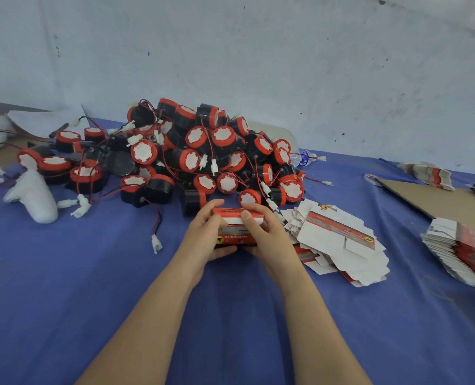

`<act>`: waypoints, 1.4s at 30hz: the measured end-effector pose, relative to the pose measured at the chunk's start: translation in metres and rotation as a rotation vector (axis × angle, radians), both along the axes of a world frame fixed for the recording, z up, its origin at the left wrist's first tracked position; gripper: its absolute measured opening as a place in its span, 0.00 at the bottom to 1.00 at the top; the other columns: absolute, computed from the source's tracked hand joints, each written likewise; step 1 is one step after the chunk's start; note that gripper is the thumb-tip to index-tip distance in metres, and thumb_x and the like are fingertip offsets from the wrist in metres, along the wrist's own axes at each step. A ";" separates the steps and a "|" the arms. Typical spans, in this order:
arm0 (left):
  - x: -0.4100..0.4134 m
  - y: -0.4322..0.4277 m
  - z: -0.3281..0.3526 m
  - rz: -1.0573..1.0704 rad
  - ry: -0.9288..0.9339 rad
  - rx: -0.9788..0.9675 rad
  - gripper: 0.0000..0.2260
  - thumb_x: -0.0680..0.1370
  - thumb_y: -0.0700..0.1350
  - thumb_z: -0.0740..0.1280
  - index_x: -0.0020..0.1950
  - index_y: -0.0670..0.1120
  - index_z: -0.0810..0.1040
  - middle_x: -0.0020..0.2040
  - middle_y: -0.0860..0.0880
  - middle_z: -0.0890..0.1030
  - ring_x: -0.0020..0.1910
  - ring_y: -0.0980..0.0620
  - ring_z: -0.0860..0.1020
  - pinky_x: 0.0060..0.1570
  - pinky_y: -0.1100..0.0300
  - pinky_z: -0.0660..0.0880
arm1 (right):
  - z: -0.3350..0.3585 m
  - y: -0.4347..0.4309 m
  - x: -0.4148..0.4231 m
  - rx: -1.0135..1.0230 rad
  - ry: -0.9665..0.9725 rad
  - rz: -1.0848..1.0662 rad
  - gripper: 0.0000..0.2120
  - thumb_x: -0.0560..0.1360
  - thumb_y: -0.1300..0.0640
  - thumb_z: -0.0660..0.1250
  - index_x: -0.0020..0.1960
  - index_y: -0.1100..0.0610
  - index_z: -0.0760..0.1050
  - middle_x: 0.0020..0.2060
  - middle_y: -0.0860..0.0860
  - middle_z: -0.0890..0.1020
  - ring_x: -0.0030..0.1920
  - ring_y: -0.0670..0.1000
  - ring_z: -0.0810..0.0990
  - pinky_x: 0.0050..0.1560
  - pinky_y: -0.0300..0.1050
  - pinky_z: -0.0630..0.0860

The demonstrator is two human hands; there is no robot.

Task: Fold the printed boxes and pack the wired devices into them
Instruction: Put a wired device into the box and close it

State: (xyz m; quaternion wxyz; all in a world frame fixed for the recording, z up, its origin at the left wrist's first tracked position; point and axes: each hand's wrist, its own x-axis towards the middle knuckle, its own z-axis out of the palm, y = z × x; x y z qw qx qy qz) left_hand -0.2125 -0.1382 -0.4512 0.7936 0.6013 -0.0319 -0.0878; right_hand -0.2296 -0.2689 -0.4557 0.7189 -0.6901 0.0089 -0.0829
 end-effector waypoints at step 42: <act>0.003 -0.006 -0.012 0.091 -0.127 0.084 0.14 0.82 0.44 0.56 0.64 0.59 0.69 0.57 0.54 0.75 0.52 0.56 0.77 0.40 0.62 0.78 | -0.003 0.004 0.003 0.099 0.015 -0.005 0.10 0.78 0.58 0.64 0.53 0.45 0.79 0.43 0.41 0.83 0.52 0.49 0.81 0.45 0.43 0.81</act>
